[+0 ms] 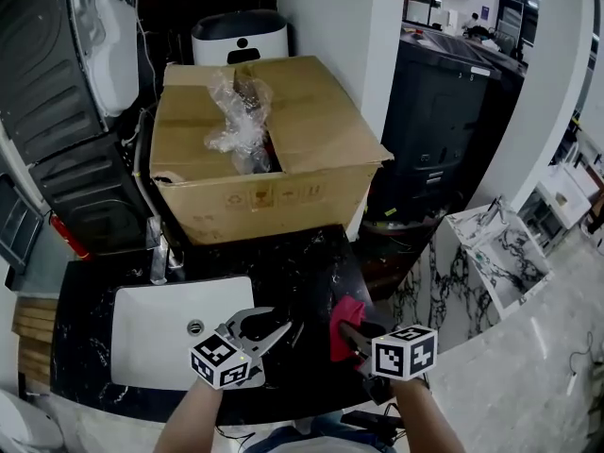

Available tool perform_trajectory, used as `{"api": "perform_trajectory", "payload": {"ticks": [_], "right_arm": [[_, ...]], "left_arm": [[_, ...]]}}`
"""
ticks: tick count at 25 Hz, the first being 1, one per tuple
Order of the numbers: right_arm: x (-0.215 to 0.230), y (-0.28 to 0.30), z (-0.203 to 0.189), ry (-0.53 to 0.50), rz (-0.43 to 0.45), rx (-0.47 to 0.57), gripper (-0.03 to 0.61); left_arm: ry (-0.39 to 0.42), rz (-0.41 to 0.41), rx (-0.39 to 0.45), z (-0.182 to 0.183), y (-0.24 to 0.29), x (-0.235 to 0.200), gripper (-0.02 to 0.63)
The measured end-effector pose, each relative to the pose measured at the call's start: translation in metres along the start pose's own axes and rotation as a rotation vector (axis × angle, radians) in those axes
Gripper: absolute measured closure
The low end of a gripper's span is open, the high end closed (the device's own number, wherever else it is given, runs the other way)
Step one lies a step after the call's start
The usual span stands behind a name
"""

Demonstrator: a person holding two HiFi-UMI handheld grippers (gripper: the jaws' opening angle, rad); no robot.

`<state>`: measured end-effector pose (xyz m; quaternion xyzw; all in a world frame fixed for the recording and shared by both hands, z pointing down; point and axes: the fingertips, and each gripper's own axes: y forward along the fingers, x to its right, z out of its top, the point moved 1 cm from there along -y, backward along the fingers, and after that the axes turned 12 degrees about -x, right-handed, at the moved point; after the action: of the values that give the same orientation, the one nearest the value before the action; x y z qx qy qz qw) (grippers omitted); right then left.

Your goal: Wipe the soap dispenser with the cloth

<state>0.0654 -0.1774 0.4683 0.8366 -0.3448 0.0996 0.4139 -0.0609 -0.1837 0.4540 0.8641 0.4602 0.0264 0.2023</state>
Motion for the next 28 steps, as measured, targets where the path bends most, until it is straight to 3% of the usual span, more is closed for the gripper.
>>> {"api": "perform_trajectory", "payload": {"ticks": [5, 8, 10, 14, 17, 23, 25, 26, 28], "right_arm": [[0.008, -0.009, -0.007, 0.039, -0.013, 0.007, 0.528], [0.007, -0.011, -0.010, 0.046, -0.008, 0.007, 0.528], [0.006, -0.013, -0.010, 0.043, -0.010, 0.013, 0.528], [0.007, -0.016, -0.003, 0.056, -0.013, 0.044, 0.528], [0.008, -0.015, 0.002, 0.063, -0.016, 0.060, 0.528], [0.004, -0.012, 0.007, 0.071, -0.010, 0.076, 0.528], [0.005, -0.011, 0.006, 0.075, -0.011, 0.076, 0.528], [0.006, -0.011, 0.005, 0.079, -0.014, 0.075, 0.528], [0.008, -0.011, 0.003, 0.087, -0.017, 0.074, 0.528]], "left_arm": [[0.045, -0.100, -0.020, 0.003, 0.011, 0.003, 0.499], [0.048, -0.079, -0.035, 0.004, 0.013, 0.001, 0.492], [0.025, 0.011, -0.047, 0.002, 0.010, -0.004, 0.438], [-0.073, 0.261, -0.045, -0.005, 0.002, -0.008, 0.399], [-0.151, 0.408, -0.035, -0.008, 0.003, -0.002, 0.400], [-0.213, 0.732, -0.067, -0.002, 0.007, -0.004, 0.401], [-0.249, 0.785, -0.082, 0.001, 0.009, -0.008, 0.439], [-0.256, 0.781, -0.084, 0.002, 0.011, -0.007, 0.510], [-0.258, 0.726, -0.074, 0.001, 0.013, -0.006, 0.511]]}}
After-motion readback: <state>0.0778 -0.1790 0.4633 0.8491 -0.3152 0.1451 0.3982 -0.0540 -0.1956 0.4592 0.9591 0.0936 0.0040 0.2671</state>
